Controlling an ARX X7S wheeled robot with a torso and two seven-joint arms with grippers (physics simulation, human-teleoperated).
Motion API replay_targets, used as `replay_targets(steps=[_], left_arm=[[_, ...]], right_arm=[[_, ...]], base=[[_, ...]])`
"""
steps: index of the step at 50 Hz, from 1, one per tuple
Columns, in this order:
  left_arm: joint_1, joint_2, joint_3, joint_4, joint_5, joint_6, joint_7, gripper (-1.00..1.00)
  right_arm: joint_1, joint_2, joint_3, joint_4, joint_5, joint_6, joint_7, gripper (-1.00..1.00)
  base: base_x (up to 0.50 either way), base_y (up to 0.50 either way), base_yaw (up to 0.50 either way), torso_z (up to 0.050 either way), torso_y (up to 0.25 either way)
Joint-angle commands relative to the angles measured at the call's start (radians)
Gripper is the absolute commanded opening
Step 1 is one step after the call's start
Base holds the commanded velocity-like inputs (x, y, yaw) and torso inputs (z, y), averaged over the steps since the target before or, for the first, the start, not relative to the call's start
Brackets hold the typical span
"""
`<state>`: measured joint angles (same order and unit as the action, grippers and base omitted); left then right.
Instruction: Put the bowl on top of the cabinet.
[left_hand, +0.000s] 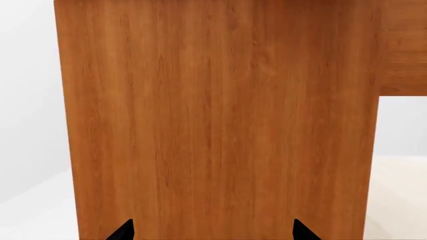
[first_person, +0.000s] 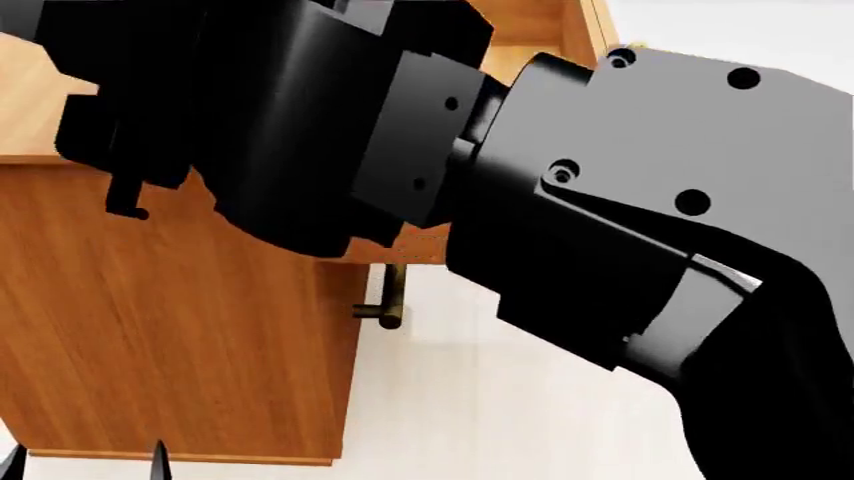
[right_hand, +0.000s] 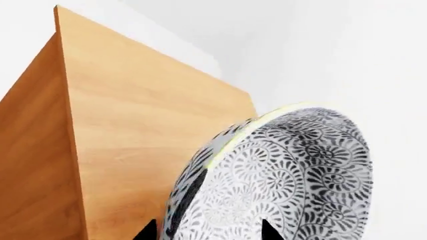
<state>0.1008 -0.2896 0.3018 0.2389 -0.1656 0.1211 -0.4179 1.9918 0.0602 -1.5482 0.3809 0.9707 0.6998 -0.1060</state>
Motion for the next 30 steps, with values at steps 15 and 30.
replay_targets(steps=[15, 30], left_arm=[[-0.002, -0.001, -0.001, -0.016, -0.014, 0.036, 0.008, 1.00], [-0.008, -0.003, -0.001, -0.027, -0.025, 0.036, 0.004, 1.00]], right_arm=[[0.363, -0.043, 0.273, 0.313, -0.291, 0.007, -0.410, 1.00], [0.364, -0.060, 0.758, 0.436, -0.828, 0.048, -0.620, 1.00]], base=[[0.00, 0.00, 0.00, 0.000, 0.000], [0.00, 0.00, 0.00, 0.000, 0.000]])
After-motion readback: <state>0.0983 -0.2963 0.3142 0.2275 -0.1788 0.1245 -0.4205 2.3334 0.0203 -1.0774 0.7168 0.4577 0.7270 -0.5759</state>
